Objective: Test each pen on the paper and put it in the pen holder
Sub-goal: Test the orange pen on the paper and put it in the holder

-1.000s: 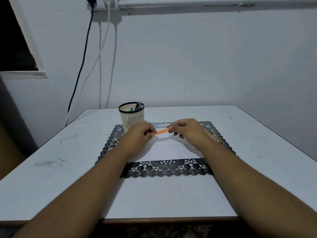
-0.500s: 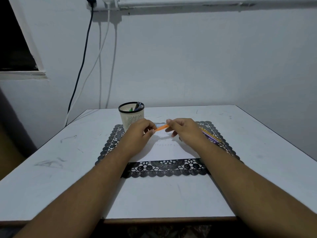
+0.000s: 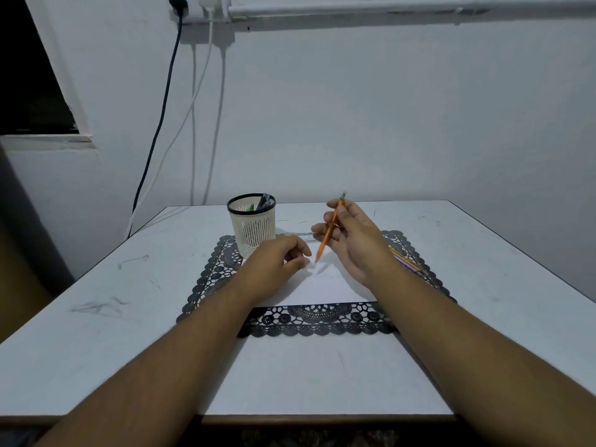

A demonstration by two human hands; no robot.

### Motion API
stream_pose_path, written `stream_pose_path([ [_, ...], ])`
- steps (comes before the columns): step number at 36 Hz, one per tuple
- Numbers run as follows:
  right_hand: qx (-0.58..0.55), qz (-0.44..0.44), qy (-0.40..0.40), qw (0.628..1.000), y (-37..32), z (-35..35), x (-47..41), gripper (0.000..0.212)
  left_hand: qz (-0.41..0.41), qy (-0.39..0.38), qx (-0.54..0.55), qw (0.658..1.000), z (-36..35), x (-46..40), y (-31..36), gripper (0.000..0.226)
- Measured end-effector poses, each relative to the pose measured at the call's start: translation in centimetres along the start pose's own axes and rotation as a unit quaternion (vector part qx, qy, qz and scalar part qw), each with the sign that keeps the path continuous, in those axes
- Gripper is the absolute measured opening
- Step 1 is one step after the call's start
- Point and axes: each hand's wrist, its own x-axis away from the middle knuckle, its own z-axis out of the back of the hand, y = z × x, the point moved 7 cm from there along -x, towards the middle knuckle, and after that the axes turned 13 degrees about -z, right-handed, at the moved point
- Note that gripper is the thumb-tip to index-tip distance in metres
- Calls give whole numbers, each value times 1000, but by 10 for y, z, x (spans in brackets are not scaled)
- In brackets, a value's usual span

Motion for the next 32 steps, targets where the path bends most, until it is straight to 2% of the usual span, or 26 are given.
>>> stream_pose_path([
  [5,-161,-35,-75,983,-3,-7,2,26,14,-13,60,998,-7,0,4,14],
  [10,-225,-34,-101,969,-10,2,3,36,12,-6,73,997,-8,-2,5,9],
  [18,-222,-44,-111,968,-8,1,4,29,15,-6,66,998,-8,-1,5,7],
  [32,-211,-43,-149,965,-6,-6,5,31,23,-4,60,998,-8,-1,7,11],
])
